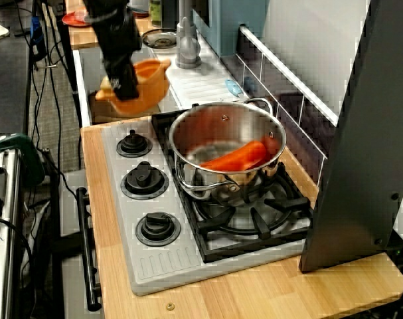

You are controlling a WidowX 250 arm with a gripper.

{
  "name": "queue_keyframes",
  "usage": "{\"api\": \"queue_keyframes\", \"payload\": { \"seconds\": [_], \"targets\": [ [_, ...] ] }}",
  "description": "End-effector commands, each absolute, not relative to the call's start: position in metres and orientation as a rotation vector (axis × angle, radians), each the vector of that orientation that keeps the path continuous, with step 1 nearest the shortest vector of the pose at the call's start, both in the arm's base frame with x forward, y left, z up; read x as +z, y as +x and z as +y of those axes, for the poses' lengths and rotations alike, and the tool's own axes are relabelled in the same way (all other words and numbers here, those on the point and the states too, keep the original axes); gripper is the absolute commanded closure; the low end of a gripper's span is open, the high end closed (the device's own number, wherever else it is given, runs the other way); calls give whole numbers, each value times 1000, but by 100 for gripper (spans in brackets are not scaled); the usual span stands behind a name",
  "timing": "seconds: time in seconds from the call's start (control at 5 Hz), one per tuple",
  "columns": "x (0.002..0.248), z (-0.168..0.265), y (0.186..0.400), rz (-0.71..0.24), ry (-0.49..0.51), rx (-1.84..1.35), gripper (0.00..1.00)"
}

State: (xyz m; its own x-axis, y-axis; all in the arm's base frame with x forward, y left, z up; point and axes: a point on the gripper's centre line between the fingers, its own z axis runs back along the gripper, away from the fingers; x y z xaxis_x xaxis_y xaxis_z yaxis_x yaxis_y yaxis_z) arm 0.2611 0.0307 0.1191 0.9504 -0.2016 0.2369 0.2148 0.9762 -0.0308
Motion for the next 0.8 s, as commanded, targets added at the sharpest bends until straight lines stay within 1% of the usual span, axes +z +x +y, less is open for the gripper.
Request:
{"api": "queue_keyframes", "payload": {
  "seconds": [0.0, 0.4, 0.6],
  "targets": [
    [181, 20, 282, -306, -77, -166, 100],
    [203, 10, 294, -316, -84, -152, 100],
    [208, 10, 295, -310, -76, -150, 100]
  ]
}}
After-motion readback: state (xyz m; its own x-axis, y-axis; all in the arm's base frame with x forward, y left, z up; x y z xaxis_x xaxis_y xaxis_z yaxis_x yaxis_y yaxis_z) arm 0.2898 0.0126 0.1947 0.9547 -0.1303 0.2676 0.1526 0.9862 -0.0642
